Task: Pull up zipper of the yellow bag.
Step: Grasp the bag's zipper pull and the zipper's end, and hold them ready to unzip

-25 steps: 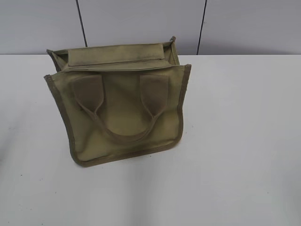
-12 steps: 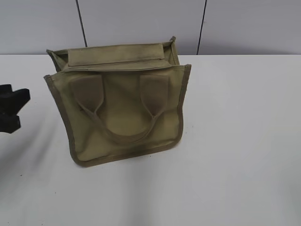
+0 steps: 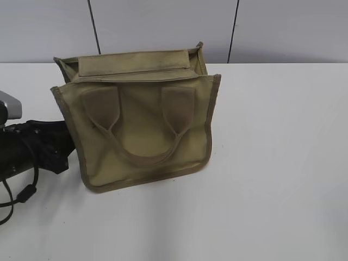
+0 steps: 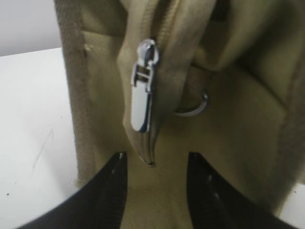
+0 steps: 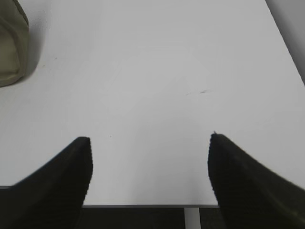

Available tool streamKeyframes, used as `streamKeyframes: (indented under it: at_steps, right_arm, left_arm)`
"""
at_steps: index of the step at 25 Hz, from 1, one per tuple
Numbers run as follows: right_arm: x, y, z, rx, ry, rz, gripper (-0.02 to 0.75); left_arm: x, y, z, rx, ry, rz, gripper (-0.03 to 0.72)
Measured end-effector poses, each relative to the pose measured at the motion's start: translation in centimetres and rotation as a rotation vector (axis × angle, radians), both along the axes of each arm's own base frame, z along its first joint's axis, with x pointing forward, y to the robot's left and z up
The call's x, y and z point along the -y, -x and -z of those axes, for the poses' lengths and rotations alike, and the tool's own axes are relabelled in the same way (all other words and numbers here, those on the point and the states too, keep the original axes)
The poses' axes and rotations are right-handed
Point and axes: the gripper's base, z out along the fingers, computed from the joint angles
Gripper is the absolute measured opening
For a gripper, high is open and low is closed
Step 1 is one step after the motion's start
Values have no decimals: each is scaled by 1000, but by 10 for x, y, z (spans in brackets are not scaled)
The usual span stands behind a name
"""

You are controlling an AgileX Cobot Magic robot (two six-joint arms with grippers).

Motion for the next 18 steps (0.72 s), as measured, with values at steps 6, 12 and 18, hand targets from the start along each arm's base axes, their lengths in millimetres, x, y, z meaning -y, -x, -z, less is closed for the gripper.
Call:
streamKeyframes:
  at_steps: [6,12,18]
  right_arm:
    - [0,0,0,0,0,0,577]
    - [0,0,0,0,0,0,577]
    - [0,0,0,0,0,0,577]
  left_arm:
    - [4,-27,14,10,16,13,311]
    - [7,-43,22,18,18,20,284]
    - [7,-45,27,8,18,27,154]
